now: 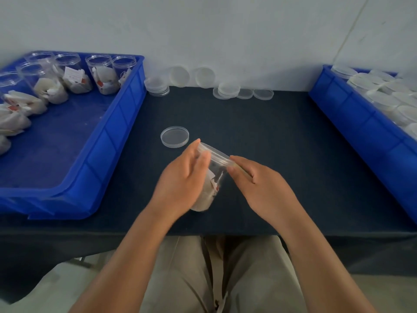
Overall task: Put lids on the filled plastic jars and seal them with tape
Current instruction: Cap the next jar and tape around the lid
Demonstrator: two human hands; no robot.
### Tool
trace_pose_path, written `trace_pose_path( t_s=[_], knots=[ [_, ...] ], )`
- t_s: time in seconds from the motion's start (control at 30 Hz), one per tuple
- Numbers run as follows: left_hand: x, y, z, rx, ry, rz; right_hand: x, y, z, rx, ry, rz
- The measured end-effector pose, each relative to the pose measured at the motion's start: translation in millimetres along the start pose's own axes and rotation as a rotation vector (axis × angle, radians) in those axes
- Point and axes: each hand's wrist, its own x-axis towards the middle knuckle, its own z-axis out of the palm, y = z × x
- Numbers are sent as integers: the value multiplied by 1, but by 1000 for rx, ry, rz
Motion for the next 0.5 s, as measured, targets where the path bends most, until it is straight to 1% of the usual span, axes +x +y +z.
trace_pose_path(
  t_s=[0.07,0.17,0.23,0.33,0.43,0.5],
  knots=[
    [-6,10,14,57,21,-53,0,0,4,2,16,-1],
    [-8,15,22,167,113,-12,0,1,8,-3,41,9],
    [-3,13,18,169,114,2,0,4,9,-9,40,10],
    [5,7,13,138,91,-15,1,12,5,17,13,11],
    [13,-3,5,12,62,-54,3,16,-1,36,-42,-41],
    [16,-8,-2,-70,43,-42,4,16,-4,21,-84,-89]
  ],
)
